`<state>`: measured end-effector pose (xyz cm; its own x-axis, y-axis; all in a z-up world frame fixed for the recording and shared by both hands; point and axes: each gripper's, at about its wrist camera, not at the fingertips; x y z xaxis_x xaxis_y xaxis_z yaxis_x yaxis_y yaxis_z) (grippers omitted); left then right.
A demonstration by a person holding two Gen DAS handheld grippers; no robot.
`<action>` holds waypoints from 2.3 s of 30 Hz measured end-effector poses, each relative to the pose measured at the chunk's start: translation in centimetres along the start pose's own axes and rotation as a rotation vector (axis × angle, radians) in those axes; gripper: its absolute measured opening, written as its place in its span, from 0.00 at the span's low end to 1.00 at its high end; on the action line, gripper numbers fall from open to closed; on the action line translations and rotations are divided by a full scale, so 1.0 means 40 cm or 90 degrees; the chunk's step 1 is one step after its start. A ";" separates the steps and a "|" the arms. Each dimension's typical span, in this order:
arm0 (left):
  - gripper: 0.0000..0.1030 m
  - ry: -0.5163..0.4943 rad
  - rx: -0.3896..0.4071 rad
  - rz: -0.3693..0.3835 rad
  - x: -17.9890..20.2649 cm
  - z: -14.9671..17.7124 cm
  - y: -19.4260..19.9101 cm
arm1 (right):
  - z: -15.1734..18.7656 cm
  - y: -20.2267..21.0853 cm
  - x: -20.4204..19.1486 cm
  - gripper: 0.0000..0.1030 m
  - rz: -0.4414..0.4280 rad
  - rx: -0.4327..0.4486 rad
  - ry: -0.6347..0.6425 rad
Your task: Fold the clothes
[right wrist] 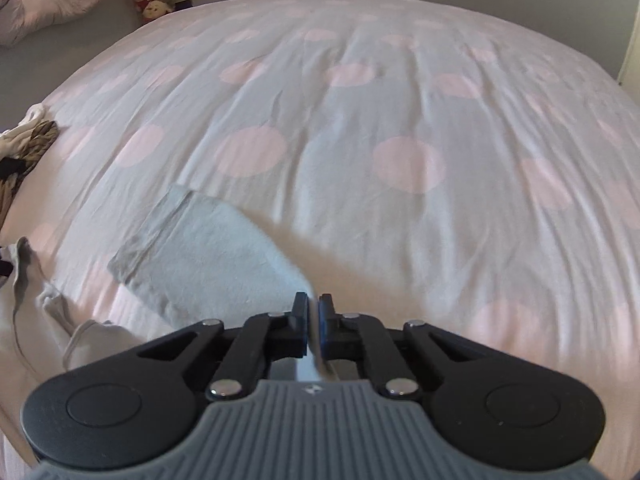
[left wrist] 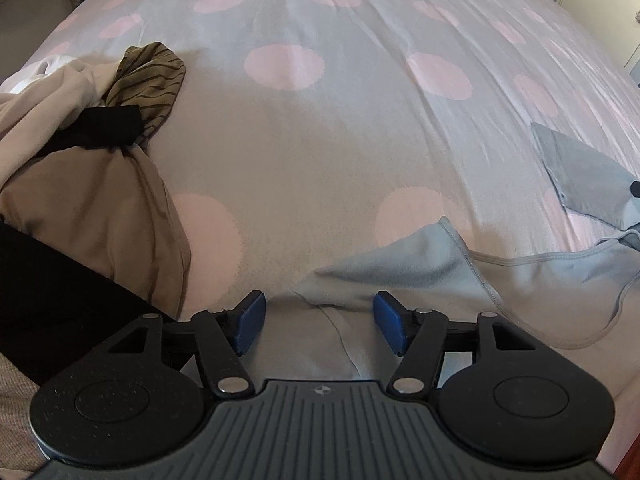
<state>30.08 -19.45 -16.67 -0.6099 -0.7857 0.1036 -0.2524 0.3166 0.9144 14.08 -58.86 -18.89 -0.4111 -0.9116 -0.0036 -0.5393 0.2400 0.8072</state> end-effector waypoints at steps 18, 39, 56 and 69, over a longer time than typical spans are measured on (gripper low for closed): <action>0.57 -0.032 -0.025 -0.002 0.013 -0.012 0.009 | 0.043 0.127 0.033 0.32 -0.090 0.001 0.171; 0.48 -0.071 0.028 0.006 0.030 0.017 -0.001 | 0.130 0.037 -0.045 0.20 -0.154 -0.073 0.193; 0.09 -0.012 0.230 -0.006 0.069 0.032 0.314 | 0.066 0.419 -0.022 0.05 0.032 0.217 0.172; 0.08 -0.037 0.550 0.002 0.177 0.046 0.835 | 0.038 0.883 -0.035 0.05 0.152 0.506 0.153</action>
<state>15.96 -13.44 13.86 -0.6437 -0.7626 0.0639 -0.7182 0.6308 0.2937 -5.51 -48.58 8.72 -0.4614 -0.8311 0.3105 -0.8490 0.5151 0.1174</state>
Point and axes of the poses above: each gripper's, at about its wrist camera, not at the fingertips, and y roughly against the way its jaws point, x to its right, z to its underside, and after that the axes turned 3 degrees about z, right-handed
